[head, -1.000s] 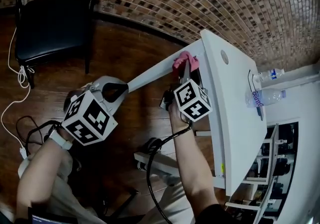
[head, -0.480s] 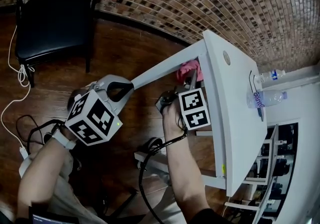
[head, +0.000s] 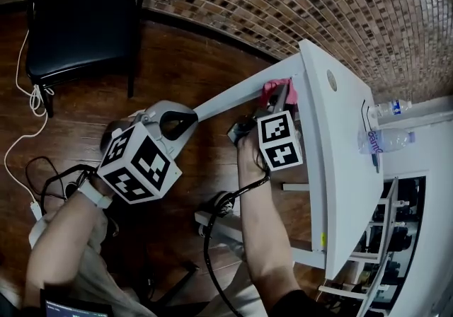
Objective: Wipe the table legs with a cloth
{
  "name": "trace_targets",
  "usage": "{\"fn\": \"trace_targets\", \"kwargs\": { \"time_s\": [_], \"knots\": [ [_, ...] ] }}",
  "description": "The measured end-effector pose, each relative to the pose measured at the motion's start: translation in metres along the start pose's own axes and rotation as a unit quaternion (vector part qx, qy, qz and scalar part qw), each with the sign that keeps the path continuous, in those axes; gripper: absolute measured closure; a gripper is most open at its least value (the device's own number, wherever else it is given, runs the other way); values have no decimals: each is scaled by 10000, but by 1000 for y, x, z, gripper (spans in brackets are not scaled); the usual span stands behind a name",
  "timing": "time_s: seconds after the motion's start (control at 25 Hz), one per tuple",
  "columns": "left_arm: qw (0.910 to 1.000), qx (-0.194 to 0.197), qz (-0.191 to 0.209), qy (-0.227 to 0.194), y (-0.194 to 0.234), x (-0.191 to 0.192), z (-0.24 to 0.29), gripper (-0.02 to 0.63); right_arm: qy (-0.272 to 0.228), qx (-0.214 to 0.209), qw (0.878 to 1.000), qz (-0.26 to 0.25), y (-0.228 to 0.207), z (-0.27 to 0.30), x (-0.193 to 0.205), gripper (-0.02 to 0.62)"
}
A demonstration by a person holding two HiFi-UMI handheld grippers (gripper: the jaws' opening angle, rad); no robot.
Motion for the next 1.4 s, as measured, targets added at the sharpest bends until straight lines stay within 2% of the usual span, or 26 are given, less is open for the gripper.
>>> {"fn": "trace_targets", "kwargs": {
  "time_s": [0.12,0.32,0.56,0.76,1.08,1.24,1.4],
  "knots": [
    [10000,-12,-36,-3,1,0,1,604,99,-161,9994,-294,2,1,7,491],
    [9999,94,55,92,-10,7,8,604,279,-146,9987,-404,-23,6,32,491],
    [9989,166,-359,239,-6,24,25,604,882,-152,9946,-516,-38,6,109,491],
    [9975,129,-550,436,-2,42,47,604,1395,-220,9875,-706,-60,9,178,491],
    [9926,131,-776,930,-5,72,75,604,2413,-247,9653,-968,-96,7,289,492],
    [9898,36,-694,1241,6,97,78,604,2831,-181,9531,-1057,-113,6,351,492],
    [9808,-228,-1151,1557,28,116,71,604,3479,-129,9307,-1123,-130,7,419,491]
  ]
}}
Point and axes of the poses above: the fingertips, and each gripper's own axes: z forward along the fingers, y to its left, x out of its underside, the point moved 3 cm from there along -z, backward along the fingers, and after that the axes turned 8 degrees about -x, right-handed, at the moved point
